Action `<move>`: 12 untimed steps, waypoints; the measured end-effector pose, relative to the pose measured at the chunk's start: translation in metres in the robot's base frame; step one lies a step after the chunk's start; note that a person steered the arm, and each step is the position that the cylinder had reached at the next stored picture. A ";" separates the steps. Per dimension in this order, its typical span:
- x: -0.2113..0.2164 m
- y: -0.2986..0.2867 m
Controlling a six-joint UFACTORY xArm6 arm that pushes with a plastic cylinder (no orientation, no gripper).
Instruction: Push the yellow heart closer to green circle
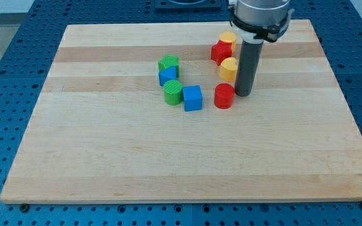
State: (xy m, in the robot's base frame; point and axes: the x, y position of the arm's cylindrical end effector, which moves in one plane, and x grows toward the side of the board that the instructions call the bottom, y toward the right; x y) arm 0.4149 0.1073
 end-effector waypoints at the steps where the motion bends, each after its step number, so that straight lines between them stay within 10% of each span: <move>1: 0.004 0.004; 12: 0.017 -0.025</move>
State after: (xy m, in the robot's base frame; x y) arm 0.4317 0.0825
